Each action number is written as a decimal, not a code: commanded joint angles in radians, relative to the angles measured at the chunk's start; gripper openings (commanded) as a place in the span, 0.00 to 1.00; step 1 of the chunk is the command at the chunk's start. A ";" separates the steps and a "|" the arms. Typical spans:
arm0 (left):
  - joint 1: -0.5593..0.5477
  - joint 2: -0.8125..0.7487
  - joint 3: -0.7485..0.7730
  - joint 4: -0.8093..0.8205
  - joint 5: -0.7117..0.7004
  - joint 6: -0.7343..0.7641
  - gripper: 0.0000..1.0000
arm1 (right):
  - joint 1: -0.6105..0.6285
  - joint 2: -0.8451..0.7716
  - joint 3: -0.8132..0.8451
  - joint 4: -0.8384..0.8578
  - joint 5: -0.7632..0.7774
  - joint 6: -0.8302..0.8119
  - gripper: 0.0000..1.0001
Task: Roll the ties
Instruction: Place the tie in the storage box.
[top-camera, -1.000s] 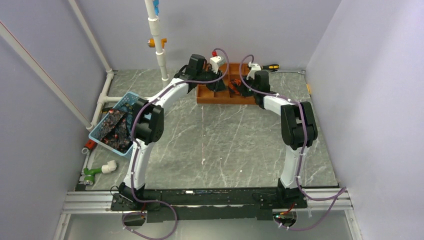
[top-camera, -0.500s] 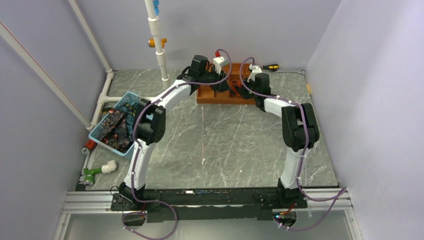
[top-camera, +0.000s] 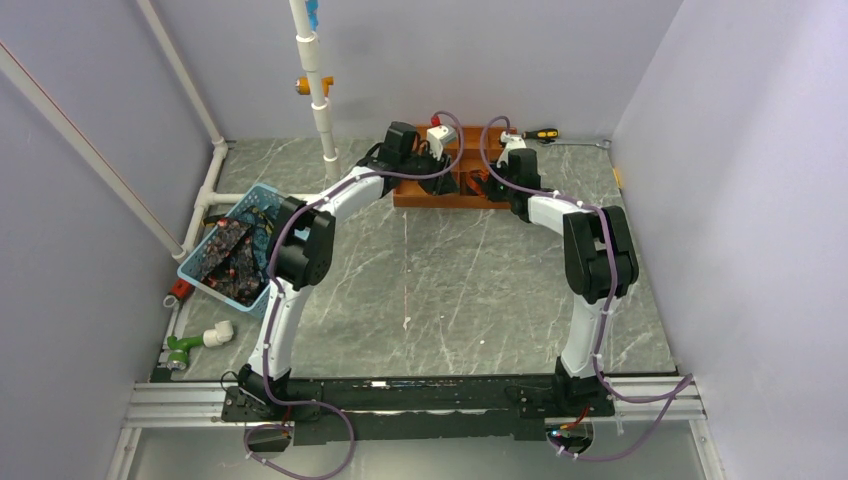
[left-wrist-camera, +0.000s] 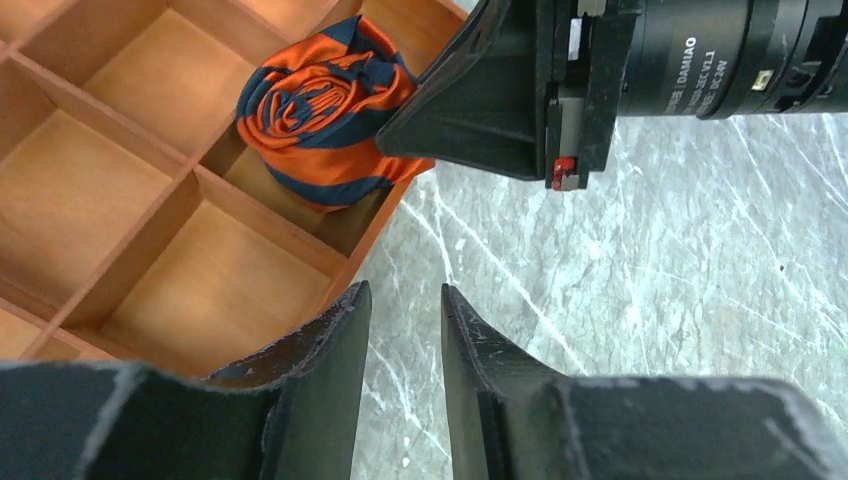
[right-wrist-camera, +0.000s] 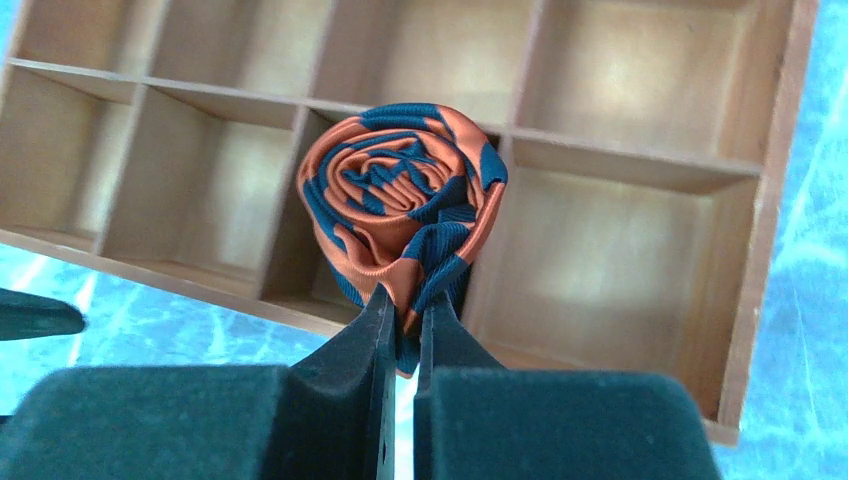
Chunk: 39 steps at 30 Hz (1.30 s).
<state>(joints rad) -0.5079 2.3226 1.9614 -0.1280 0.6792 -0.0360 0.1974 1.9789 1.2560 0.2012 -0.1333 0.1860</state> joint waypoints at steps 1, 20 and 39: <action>-0.005 -0.037 -0.018 0.029 -0.009 0.020 0.38 | -0.011 -0.017 0.014 -0.114 0.120 -0.017 0.00; -0.005 -0.019 -0.036 0.037 -0.014 0.005 0.42 | 0.022 0.147 0.165 -0.247 0.139 0.000 0.00; 0.001 -0.034 -0.044 0.034 -0.010 0.006 0.45 | 0.011 0.063 0.235 -0.532 0.024 0.016 0.45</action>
<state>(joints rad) -0.5076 2.3226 1.9285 -0.1165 0.6647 -0.0372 0.2188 2.0789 1.4841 -0.1600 -0.0944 0.2043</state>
